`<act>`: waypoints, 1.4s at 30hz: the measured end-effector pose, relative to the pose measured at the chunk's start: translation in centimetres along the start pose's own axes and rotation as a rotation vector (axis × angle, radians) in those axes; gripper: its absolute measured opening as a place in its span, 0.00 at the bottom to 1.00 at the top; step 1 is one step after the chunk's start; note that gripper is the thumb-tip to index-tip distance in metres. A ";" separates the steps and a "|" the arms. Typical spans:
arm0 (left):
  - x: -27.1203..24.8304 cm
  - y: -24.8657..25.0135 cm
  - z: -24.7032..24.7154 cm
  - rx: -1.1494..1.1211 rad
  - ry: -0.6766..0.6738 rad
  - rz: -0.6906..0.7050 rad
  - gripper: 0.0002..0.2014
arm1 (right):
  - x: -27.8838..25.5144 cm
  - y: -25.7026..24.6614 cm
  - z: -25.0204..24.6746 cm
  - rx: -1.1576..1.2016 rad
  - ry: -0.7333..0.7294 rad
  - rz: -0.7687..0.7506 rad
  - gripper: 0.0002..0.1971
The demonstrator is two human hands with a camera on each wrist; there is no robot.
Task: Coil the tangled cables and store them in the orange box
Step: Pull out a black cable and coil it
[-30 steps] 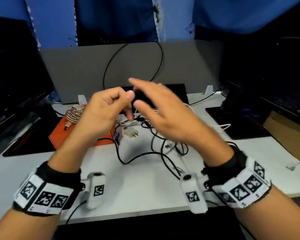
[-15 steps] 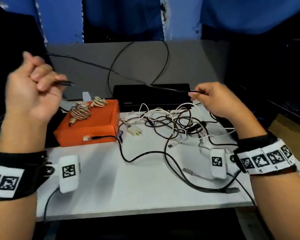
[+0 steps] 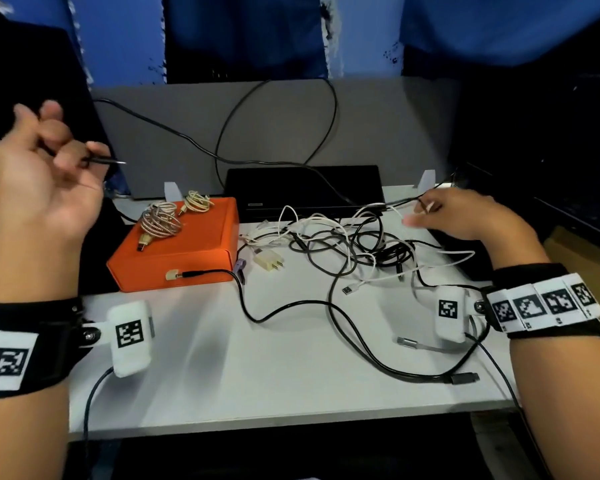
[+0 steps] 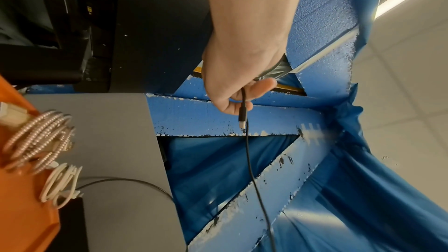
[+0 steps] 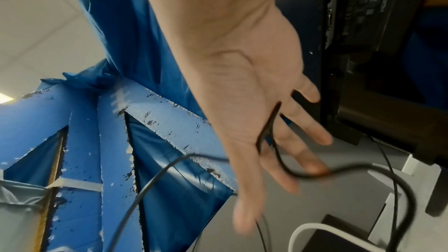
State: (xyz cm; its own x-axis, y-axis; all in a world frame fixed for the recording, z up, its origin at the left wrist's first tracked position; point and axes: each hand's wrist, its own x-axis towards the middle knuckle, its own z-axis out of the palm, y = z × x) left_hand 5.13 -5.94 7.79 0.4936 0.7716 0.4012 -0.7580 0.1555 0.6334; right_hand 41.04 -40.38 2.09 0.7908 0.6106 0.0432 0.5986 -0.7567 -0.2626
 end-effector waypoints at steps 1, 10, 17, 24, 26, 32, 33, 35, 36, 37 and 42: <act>0.1 -0.5 0.1 0.018 0.019 0.000 0.14 | -0.4 -0.3 -0.2 0.013 -0.105 -0.019 0.40; -8.2 -9.4 9.0 0.563 -0.469 -0.314 0.17 | -7.0 -13.5 2.0 0.580 0.037 -0.650 0.38; -8.3 -8.9 8.4 0.594 -0.574 -0.401 0.16 | -5.8 -12.9 1.4 1.079 0.183 -0.486 0.12; -8.5 -9.1 8.4 0.433 -0.616 -0.236 0.12 | -5.6 -12.9 2.5 0.535 0.299 -0.540 0.10; -8.5 -9.4 8.6 0.374 -0.514 -0.200 0.13 | -7.4 -14.4 3.2 0.377 0.006 -0.610 0.08; -8.5 -10.2 8.2 0.795 -0.529 0.020 0.12 | -10.9 -16.0 2.3 0.182 -0.277 -0.892 0.13; -8.5 -10.1 8.2 0.885 -0.573 0.064 0.11 | -11.1 -15.7 1.5 0.274 -0.247 -0.889 0.12; -8.6 -9.9 8.2 0.959 -0.683 0.049 0.11 | -11.1 -14.8 -0.2 0.476 -0.142 -0.846 0.11; -8.7 -9.8 8.2 0.922 -0.713 -0.004 0.12 | -11.1 -14.4 -1.0 0.541 -0.068 -0.821 0.11; -8.6 -9.7 8.2 0.847 -0.712 -0.059 0.13 | -10.9 -13.9 -1.5 0.575 0.013 -0.796 0.12; -9.1 -10.0 8.5 0.536 -0.636 -0.280 0.15 | -10.1 -13.7 -1.2 0.643 0.267 -0.682 0.08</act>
State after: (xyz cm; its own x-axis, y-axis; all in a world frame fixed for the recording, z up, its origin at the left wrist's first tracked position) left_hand 11.85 -19.77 3.42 0.8967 0.2330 0.3763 -0.3502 -0.1462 0.9252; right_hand 25.03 -36.46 6.44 0.3505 0.7376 0.5772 0.8173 0.0600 -0.5730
